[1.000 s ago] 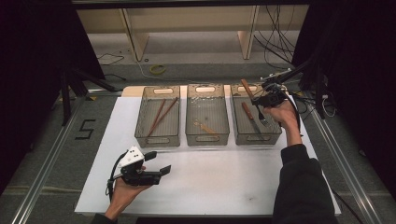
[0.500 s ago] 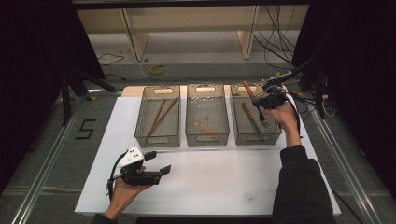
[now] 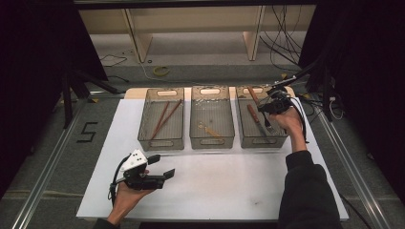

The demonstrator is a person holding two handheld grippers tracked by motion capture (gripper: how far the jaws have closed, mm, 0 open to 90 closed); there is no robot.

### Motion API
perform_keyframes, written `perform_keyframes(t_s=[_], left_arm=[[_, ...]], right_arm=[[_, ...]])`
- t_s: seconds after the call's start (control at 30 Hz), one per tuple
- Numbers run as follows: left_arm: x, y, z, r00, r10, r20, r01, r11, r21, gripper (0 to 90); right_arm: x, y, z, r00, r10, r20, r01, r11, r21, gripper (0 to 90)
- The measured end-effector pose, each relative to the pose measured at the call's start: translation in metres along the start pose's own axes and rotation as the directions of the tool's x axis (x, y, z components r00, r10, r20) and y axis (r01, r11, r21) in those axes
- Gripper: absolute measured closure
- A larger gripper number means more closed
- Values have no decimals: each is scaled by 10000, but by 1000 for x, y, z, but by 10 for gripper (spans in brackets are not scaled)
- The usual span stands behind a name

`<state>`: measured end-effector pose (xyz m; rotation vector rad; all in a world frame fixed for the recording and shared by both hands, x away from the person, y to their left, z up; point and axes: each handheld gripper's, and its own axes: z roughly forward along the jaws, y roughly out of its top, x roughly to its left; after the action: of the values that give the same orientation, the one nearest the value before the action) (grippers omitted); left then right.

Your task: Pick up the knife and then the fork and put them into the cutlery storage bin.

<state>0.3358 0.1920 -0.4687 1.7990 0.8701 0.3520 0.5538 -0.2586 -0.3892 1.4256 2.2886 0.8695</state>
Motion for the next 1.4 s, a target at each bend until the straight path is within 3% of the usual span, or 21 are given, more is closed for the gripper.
perform_keyframes(t_s=[0.83,1.07,1.1,1.2,1.4], left_arm=[[0,0,0,10000,-3,-16,3,10000,-10,175],[0,0,0,10000,-11,-22,11,10000,-17,175],[0,0,0,10000,-8,-24,8,10000,-13,175],[0,0,0,10000,-8,-24,8,10000,-15,175],[0,0,0,10000,-20,-14,20,10000,-13,175]], right_arm=[[-1,-17,14,10000,-39,-41,41,9988,485,778],[1,-18,18,9999,-113,126,103,9972,737,773],[1,-18,19,9999,-97,139,86,9968,793,766],[1,-17,20,9999,136,21,-137,9957,913,630],[6,-15,14,9998,132,-165,-121,9978,653,535]])
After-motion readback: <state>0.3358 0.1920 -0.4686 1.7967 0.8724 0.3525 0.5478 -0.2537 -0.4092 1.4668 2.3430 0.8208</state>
